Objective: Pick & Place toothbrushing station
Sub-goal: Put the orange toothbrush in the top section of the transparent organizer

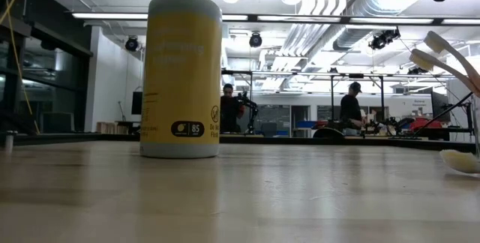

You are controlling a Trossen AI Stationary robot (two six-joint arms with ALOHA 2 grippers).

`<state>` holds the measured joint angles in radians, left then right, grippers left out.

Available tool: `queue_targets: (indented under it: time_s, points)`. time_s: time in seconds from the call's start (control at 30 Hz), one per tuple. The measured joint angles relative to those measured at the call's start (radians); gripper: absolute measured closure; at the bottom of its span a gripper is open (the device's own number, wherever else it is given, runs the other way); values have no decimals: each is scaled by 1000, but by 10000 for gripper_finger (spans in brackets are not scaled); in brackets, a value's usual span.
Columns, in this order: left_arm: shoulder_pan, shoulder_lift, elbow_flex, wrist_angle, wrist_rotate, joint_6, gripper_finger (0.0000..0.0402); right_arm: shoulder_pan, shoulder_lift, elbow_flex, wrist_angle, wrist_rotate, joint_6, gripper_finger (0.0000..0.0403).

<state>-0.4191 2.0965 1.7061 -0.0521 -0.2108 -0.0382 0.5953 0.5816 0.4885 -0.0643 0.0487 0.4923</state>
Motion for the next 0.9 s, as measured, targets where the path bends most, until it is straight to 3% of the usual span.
queue_targets:
  time_s: [0.23, 0.47, 0.63, 0.77, 0.9]
  points:
    - [-1, 2, 0, 0, -12, -121, 281, 0, 0, 0, -3, -5, 0, 239]
    - [-10, 12, -1, -4, -193, -298, 288, 0, 0, 0, -4, -27, 9, 239]
    - [-9, 43, -1, -2, -219, -403, 290, 0, 0, 0, -7, -37, 10, 239]
    - [-8, 48, -2, -19, -229, -351, 290, 0, -1, 4, -34, -113, 11, 239]
    - [-20, 29, -2, -47, -234, -214, 290, 0, 27, 64, -184, -141, 22, 239]
